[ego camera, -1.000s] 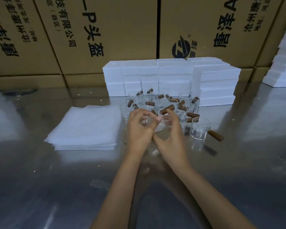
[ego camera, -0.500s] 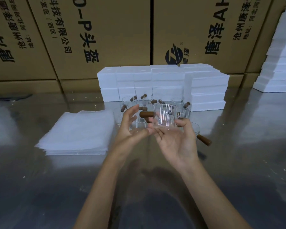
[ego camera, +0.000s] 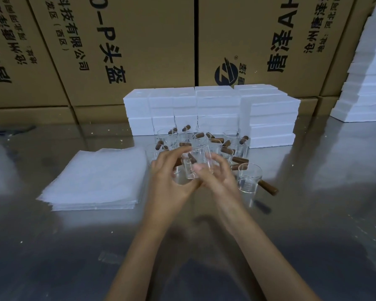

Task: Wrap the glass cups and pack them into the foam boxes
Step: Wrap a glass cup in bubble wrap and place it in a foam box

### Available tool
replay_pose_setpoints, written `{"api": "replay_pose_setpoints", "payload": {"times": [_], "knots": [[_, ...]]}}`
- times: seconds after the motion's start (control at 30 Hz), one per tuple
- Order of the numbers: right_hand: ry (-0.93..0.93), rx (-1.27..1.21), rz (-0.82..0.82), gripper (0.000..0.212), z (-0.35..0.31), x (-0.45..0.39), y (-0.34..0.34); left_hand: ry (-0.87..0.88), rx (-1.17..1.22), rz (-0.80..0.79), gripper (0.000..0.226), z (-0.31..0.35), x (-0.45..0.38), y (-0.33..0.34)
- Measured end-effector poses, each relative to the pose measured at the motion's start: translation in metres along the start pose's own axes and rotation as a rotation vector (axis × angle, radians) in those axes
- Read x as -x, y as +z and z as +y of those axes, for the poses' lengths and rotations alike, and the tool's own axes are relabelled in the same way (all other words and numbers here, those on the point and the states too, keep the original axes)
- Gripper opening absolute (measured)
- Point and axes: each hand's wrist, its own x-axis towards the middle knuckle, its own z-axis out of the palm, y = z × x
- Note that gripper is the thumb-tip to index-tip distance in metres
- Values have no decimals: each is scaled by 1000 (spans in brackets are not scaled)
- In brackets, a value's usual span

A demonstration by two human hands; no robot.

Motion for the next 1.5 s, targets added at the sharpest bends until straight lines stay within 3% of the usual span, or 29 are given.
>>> {"api": "replay_pose_setpoints", "payload": {"times": [0.1,0.27,0.4,0.57,0.67,0.83,0.9,0.97,1.1,1.2,1.33,1.43,1.5], "knots": [[-144,91,107,60,7,3,7,40,-101,23,68,-2,2,3],[27,-233,86,46,0,-1,2,-105,83,24,109,0,2,2],[199,-536,-70,49,-9,1,-1,-135,101,-110,86,2,5,2],[265,-605,-174,49,-6,6,0,-156,164,-121,70,5,8,8],[144,-505,-109,43,-4,5,1,-142,106,-74,63,1,8,10],[-165,144,50,41,0,8,4,-79,-28,14,56,-5,8,8],[-165,105,54,38,0,8,4,-49,-33,10,61,-2,9,8],[-53,-120,30,37,-5,5,1,-67,28,0,71,2,9,7],[79,-364,-115,28,-10,0,-8,-103,101,-31,76,2,5,3],[100,-318,-136,43,-9,-1,-9,-112,124,-42,70,0,4,0],[65,-139,125,47,-15,-7,-16,-147,123,-69,67,-3,3,0],[48,52,181,37,-13,-10,-29,-149,102,-97,65,-5,4,2],[44,14,160,25,-13,-10,-34,-157,108,-143,70,-7,5,4]]}}
